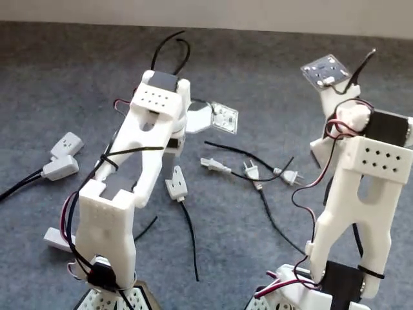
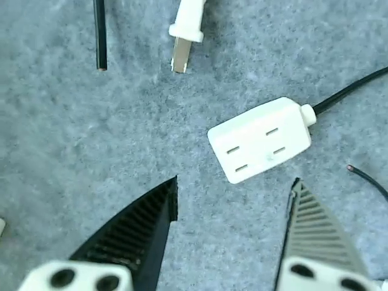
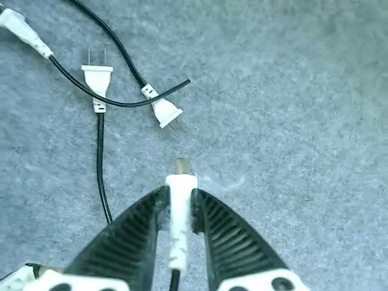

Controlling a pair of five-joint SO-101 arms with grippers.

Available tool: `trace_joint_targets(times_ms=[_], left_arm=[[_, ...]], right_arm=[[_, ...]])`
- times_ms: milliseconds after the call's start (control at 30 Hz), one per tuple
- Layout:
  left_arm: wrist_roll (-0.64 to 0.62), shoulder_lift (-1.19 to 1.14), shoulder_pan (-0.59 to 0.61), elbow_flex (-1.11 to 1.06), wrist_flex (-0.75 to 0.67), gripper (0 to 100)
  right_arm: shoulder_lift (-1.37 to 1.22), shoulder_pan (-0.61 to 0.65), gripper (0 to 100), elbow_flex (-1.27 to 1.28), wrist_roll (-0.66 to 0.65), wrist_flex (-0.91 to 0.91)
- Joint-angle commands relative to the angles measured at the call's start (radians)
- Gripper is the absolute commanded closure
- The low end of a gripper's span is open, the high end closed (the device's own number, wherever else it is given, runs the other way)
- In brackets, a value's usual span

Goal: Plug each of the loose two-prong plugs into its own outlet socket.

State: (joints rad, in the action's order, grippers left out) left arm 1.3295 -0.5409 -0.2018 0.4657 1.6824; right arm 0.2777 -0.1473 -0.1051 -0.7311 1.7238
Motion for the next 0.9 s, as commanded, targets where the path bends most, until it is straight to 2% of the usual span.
trace_joint_targets(times_ms=[0, 67, 267, 333, 400, 500, 600, 700, 867], left_arm=[[-0.258, 0.061, -0.021, 0.001, 0.006, 71], [-0.502, 0.061, -0.03, 0.001, 0.006, 71], [-1.386, 0.044, -0.013, -0.03, -0.02, 71], [-1.611, 0.019, 0.008, -0.039, -0.029, 71], [-1.774, -0.025, 0.015, -0.047, -0.023, 71], [-1.926, -0.09, 0.01, -0.05, -0.012, 71], [-2.013, -0.139, 0.008, -0.042, 0.054, 71], [-2.071, -0.165, 0.008, -0.068, 0.072, 72], [-2.119, -0.168, -0.013, -0.134, 0.071, 83]], right_arm=[[0.035, -0.024, 99.2, -0.004, -0.012, 0.036], [0.035, -0.019, 99.2, -0.004, -0.011, 0.036], [0.035, -0.016, 99.2, -0.004, -0.009, 0.036], [0.035, -0.018, 99.2, -0.002, -0.009, 0.036], [0.039, -0.021, 99.2, 0.019, -0.009, 0.036], [0.042, -0.022, 99.2, 0.067, -0.009, 0.036], [0.042, -0.024, 99.2, 0.093, -0.014, 0.036], [0.042, -0.024, 99.2, 0.091, -0.014, 0.036], [0.042, -0.019, 99.2, 0.09, -0.011, 0.036]])
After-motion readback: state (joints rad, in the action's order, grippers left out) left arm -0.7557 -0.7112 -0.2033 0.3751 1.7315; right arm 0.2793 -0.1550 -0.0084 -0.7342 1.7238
